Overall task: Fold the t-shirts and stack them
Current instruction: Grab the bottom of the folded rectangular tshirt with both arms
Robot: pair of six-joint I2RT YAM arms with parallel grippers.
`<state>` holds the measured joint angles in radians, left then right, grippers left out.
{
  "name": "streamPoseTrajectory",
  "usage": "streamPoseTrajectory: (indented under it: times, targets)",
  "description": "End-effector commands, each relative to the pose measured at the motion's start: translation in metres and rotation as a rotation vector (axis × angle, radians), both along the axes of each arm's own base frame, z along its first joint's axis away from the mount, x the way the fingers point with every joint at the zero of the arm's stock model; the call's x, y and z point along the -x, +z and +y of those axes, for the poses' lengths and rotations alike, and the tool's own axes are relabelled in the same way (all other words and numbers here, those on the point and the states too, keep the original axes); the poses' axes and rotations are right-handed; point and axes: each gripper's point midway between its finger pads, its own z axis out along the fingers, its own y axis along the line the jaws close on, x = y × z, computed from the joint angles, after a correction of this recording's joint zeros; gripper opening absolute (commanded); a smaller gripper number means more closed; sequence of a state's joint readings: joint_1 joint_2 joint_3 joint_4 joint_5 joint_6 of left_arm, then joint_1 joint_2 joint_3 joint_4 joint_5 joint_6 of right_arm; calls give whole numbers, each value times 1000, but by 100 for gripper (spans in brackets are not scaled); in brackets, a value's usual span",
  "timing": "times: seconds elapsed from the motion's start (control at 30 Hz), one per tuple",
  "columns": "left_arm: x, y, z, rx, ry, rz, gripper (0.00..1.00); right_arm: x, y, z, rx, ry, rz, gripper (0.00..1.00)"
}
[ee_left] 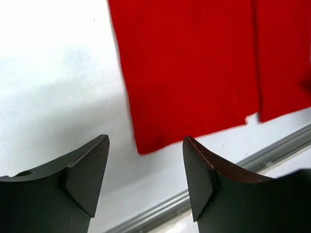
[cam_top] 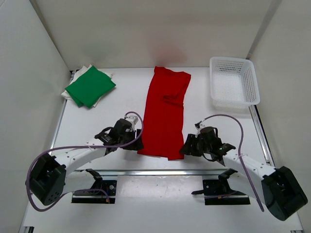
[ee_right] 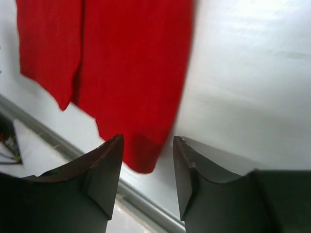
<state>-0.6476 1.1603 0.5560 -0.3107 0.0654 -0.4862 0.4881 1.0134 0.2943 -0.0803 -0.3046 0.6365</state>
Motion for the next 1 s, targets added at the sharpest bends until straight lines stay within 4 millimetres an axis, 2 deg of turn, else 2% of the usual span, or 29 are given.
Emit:
streamPoseTrajectory:
  times: [0.0, 0.07, 0.13, 0.2, 0.33, 0.5, 0.57, 0.63, 0.73, 0.8, 0.87, 0.9, 0.93, 0.97]
  targets:
    - [11, -16, 17, -100, 23, 48, 73, 14, -8, -4, -3, -62, 57, 43]
    - [15, -19, 18, -97, 27, 55, 73, 17, -7, -7, -33, -68, 52, 42]
    - [21, -25, 14, -88, 4, 73, 73, 19, -9, -9, -62, -89, 62, 36]
    - [27, -37, 14, -89, 2, 126, 71, 22, -7, -4, -90, -69, 66, 34]
    - [32, -46, 6, -48, -16, 154, 63, 29, -8, 7, -113, -27, 90, 25]
    - [28, -39, -11, 38, -27, 151, 38, 25, -1, 13, -126, -5, 69, 0]
    - [26, -37, -15, 59, -27, 144, 25, 23, 2, 12, -119, -12, 53, 0]
    - [29, -36, -16, 61, -28, 146, 0, 28, 0, 10, -103, -13, 77, 0]
    - [42, -35, -1, 36, 1, 162, 0, 49, 0, 14, -100, 12, 106, 0]
    - [65, -30, 2, 67, -29, 207, 0, 81, -2, 24, -99, 69, 175, 1]
    - [90, -30, 5, 67, -62, 261, 0, 94, 1, 26, -86, 82, 189, 0]
    - [99, -26, 6, 84, -58, 282, 0, 94, 11, 30, -102, 98, 171, 0]
    - [103, -23, 6, 97, -54, 295, 0, 92, 13, 26, -81, 91, 162, 0]
    - [103, -16, 8, 116, -46, 294, 0, 83, 24, 23, -70, 80, 134, 0]
